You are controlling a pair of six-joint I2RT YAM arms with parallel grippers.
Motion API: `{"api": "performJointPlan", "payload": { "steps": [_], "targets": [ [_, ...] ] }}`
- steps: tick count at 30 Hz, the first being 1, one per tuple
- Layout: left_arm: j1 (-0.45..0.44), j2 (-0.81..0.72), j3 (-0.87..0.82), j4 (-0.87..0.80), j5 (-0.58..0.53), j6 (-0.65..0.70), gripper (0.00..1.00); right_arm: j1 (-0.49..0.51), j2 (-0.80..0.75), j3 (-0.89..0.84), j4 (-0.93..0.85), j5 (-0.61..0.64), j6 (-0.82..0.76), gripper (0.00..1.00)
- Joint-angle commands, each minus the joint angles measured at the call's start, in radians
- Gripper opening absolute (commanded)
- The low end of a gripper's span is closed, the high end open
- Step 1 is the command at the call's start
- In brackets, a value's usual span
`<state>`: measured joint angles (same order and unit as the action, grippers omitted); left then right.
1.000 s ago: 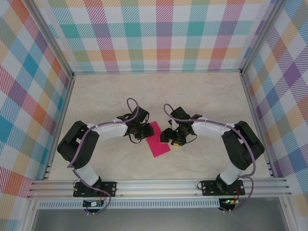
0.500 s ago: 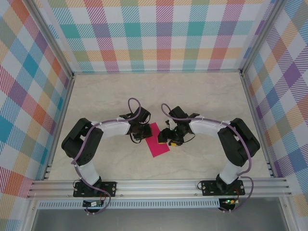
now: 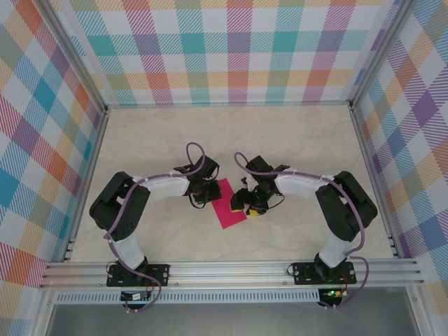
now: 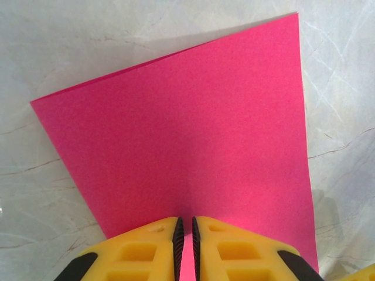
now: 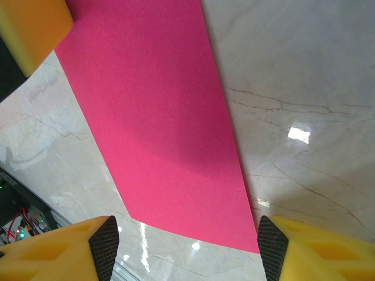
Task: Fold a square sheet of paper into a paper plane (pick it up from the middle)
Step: Third fold the triangle at the center of the table.
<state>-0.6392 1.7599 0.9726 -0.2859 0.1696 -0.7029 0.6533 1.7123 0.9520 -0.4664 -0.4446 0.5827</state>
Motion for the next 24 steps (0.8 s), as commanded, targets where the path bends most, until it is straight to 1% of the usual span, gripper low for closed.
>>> {"api": "performJointPlan", "payload": {
  "steps": [1,3,9,13,16,20,24],
  "targets": [
    [-0.002,0.044,-0.020,-0.051,-0.047,-0.001,0.16,0.011,0.011,-0.007,-0.028,-0.037,-0.029,0.66],
    [-0.002,0.046,-0.020,-0.051,-0.047,-0.001,0.16,0.021,0.015,-0.005,-0.032,-0.031,-0.034,0.66],
    [-0.002,0.044,-0.023,-0.049,-0.047,-0.003,0.16,0.028,0.026,0.001,-0.071,0.053,-0.027,0.67],
    [-0.002,0.042,-0.026,-0.048,-0.047,-0.003,0.15,0.034,0.025,-0.008,-0.047,0.007,-0.030,0.67],
    [-0.003,0.044,-0.028,-0.050,-0.050,-0.005,0.15,0.048,0.025,-0.017,-0.012,-0.050,-0.032,0.66],
    [-0.002,0.044,-0.031,-0.053,-0.056,-0.009,0.15,0.051,0.006,-0.043,0.048,-0.072,0.011,0.61],
    [-0.002,0.042,-0.037,-0.051,-0.056,-0.011,0.15,0.051,-0.054,-0.079,0.078,-0.009,0.085,0.53]
  ]
}}
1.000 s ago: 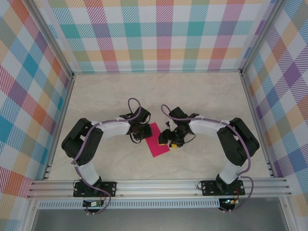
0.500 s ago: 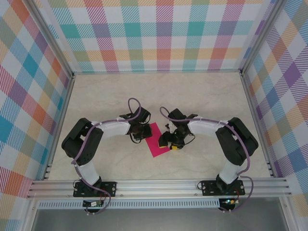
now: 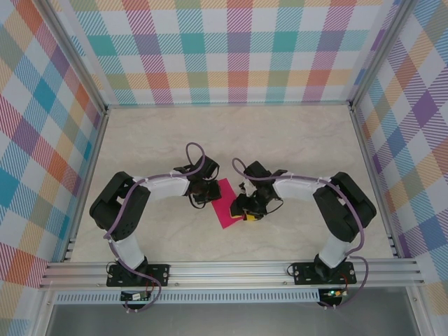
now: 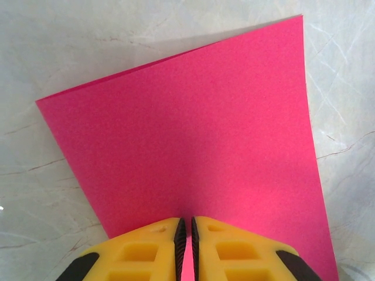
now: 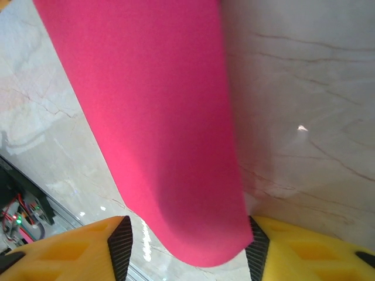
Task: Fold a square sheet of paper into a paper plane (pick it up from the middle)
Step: Third fold the triangle at the center of the table.
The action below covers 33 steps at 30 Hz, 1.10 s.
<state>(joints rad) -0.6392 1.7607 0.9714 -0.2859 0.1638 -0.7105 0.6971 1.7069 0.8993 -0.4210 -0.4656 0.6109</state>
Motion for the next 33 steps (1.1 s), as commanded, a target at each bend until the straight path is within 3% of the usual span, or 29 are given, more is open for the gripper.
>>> {"api": "performJointPlan", "payload": {
  "steps": [1,8,11,19,27,33],
  "targets": [
    [-0.002,0.040,-0.037,-0.049,-0.051,-0.003,0.15,0.007,-0.065,-0.036,0.044,0.020,0.070,0.52],
    [-0.002,0.043,-0.035,-0.048,-0.048,-0.003,0.15,0.007,-0.133,-0.127,0.238,-0.063,0.154,0.54],
    [-0.002,0.044,-0.035,-0.047,-0.049,-0.003,0.15,0.005,-0.145,-0.147,0.279,-0.040,0.181,0.54],
    [-0.002,0.045,-0.038,-0.050,-0.050,-0.003,0.15,0.004,-0.236,-0.185,0.263,0.079,0.228,0.48],
    [-0.002,0.054,-0.025,-0.055,-0.045,0.001,0.15,0.002,-0.206,-0.187,0.304,-0.006,0.229,0.49],
    [-0.002,0.055,-0.022,-0.055,-0.041,0.001,0.15,0.002,-0.159,-0.148,0.190,0.031,0.228,0.42]
  ]
}}
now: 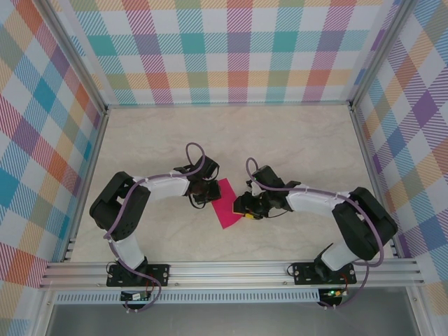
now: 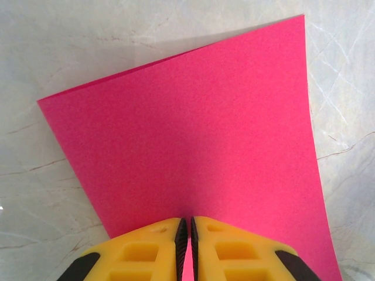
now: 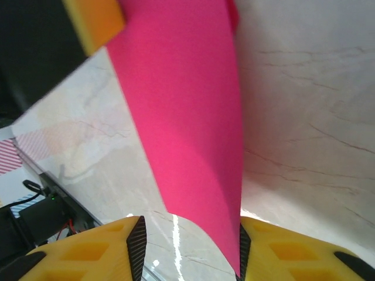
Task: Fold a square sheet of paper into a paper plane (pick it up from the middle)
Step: Third fold the triangle at the center of the table.
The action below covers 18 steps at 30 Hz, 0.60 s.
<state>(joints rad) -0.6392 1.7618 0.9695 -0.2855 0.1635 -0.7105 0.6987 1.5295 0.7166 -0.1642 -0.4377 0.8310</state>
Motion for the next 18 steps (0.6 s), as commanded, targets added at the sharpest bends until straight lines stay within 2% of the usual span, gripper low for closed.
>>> {"api": "performJointPlan", "payload": {
  "steps": [1,5,11,18],
  "targets": [
    [-0.002,0.054,-0.020,-0.055,-0.041,0.001,0.15,0.001,0.018,0.038,-0.082,0.014,0.010,0.41],
    [-0.003,0.054,-0.018,-0.059,-0.042,0.003,0.15,0.000,0.004,0.038,-0.093,0.036,0.028,0.30],
    [-0.002,0.051,-0.018,-0.058,-0.036,0.008,0.14,0.001,-0.014,0.052,-0.078,0.042,0.047,0.04],
    [-0.002,0.050,-0.022,-0.055,-0.031,0.010,0.14,0.018,0.050,0.099,0.053,-0.047,0.062,0.03]
  ]
}}
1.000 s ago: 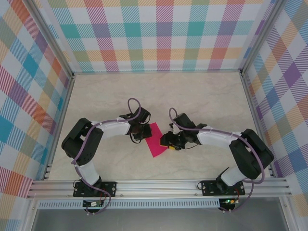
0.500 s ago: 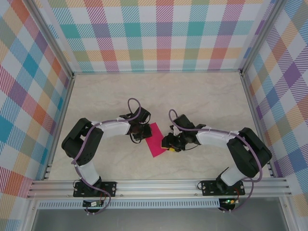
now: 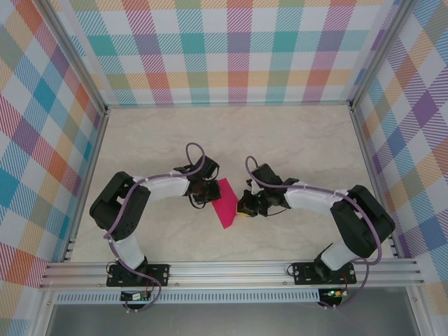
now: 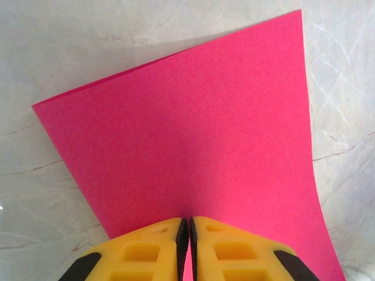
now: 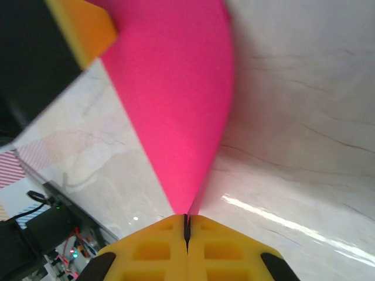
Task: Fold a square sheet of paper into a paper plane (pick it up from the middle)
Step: Third fold the triangle at the center of the table.
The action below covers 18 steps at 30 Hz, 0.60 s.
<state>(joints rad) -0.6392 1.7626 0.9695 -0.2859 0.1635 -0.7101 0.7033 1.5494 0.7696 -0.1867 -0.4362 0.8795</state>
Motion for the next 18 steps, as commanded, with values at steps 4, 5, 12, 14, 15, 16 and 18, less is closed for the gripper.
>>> {"api": "performJointPlan", "payload": {
  "steps": [4,5,12,14,15,16,18],
  "targets": [
    [-0.003,0.004,0.009,-0.067,0.002,0.013,0.14,0.022,0.082,0.087,0.082,-0.040,0.008,0.03],
    [-0.002,-0.015,0.028,-0.083,-0.001,0.019,0.14,0.025,0.095,0.096,0.081,-0.032,0.004,0.03],
    [0.003,-0.103,0.098,-0.154,-0.134,0.049,0.14,0.037,0.171,0.137,0.081,-0.014,-0.013,0.04],
    [0.010,-0.079,0.100,-0.169,-0.145,0.053,0.14,0.039,0.184,0.141,0.085,-0.016,-0.017,0.04],
    [0.013,-0.060,0.100,-0.169,-0.148,0.055,0.14,0.041,0.190,0.145,0.084,-0.014,-0.018,0.04],
    [0.013,-0.042,0.100,-0.169,-0.153,0.055,0.14,0.042,0.197,0.146,0.086,-0.014,-0.017,0.04],
    [0.013,-0.013,0.101,-0.170,-0.157,0.055,0.13,0.045,0.206,0.151,0.088,-0.015,-0.023,0.04]
  ]
}}
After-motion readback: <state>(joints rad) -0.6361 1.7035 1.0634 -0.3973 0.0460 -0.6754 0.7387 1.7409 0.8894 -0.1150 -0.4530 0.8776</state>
